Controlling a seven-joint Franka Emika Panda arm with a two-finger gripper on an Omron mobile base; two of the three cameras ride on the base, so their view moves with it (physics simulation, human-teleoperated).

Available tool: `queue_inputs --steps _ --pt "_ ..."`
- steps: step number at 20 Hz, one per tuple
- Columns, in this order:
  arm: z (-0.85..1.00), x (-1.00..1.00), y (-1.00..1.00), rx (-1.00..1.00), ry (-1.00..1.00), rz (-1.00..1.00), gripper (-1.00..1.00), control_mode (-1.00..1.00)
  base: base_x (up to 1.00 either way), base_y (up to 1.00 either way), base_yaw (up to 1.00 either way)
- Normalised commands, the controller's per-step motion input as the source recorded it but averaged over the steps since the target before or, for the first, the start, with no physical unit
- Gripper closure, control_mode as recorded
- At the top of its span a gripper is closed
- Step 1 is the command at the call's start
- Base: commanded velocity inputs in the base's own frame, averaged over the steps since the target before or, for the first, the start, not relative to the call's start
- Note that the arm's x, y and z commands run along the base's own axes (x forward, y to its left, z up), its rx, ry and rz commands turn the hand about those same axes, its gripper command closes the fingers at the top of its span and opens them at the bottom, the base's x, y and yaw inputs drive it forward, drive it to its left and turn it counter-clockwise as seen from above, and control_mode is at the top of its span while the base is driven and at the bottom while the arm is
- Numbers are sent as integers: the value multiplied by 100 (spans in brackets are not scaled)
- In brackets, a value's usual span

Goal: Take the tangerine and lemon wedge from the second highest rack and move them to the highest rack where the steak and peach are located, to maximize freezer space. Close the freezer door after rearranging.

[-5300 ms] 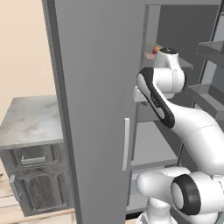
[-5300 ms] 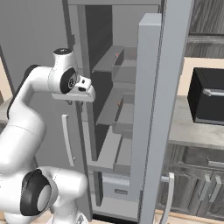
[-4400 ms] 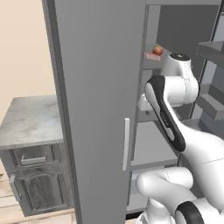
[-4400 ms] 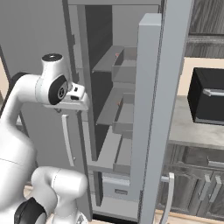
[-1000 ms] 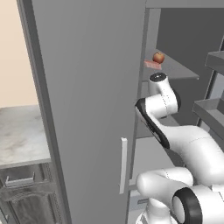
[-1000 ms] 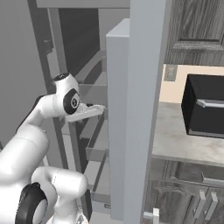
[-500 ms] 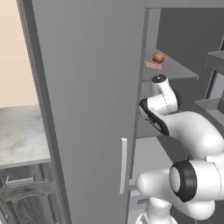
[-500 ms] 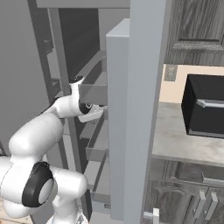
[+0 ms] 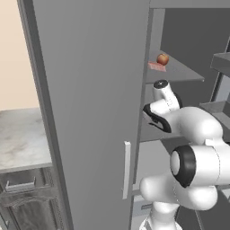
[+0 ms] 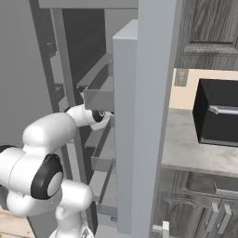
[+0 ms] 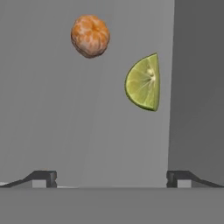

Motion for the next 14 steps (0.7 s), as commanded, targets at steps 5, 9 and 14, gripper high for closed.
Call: queue_inputs --steps 5,9,14 --pt "-19 26 -15 -5 0 4 -100 -100 0 0 0" --pt "-16 20 -18 -1 0 0 -100 -100 0 0 0" --pt "-7 25 -26 0 0 0 -100 -100 0 0 0"
